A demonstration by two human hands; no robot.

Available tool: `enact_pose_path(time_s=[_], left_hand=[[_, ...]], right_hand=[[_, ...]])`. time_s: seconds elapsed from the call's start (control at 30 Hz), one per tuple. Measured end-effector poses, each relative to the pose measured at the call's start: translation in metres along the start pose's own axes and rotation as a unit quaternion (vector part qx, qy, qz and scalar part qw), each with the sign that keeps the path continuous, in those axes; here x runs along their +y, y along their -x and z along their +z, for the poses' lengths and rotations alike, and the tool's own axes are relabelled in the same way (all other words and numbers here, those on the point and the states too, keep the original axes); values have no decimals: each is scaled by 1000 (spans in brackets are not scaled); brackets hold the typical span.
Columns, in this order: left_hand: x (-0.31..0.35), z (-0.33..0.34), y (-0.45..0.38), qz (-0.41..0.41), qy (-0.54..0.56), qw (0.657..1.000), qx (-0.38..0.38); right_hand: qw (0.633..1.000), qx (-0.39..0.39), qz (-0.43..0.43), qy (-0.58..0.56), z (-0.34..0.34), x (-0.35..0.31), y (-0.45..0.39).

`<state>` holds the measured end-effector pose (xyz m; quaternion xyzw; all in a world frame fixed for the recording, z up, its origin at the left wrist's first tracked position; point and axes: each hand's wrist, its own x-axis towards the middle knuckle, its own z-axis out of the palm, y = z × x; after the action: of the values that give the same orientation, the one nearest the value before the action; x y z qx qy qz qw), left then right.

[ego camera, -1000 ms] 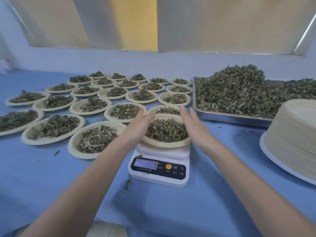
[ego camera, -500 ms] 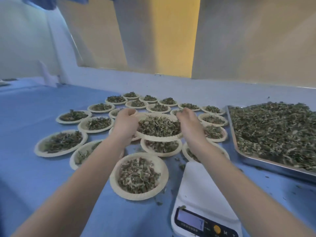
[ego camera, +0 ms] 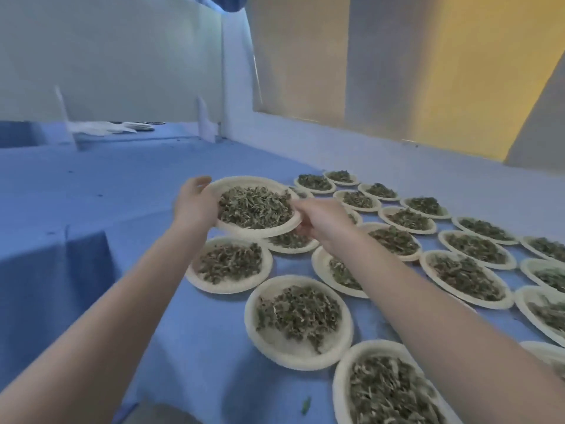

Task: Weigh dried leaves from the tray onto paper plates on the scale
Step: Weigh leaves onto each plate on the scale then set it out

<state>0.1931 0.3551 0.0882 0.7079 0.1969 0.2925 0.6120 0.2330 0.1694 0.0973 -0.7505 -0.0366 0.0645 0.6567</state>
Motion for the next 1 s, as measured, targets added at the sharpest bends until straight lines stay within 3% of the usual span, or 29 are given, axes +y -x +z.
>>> enact_pose_path(time_s=[0.23,0.5,0.63,0.73,0.83,1.0], left_hand=[[-62,-42,-84,-21,-67,997,34],[-122,-44,-135,-72,-109,991,25],[-136,-42,-146,-97,-182,978,31],[-141,-40,-149,-120,-217,968,32],[-134,-38,-144,-116,-244,962,43],[-97,-27,-119,-17,-295,955,34]], right_hand=[[997,-59,35,-26,105,16,-90],[954,-200,19,224,163,46,-142],[893,-180,-16,413,169,58,-145],[860,-170,-54,478,174,59,-139],[850,-163,-63,497,173,56,-133],[853,-153,-74,494,156,35,-108]])
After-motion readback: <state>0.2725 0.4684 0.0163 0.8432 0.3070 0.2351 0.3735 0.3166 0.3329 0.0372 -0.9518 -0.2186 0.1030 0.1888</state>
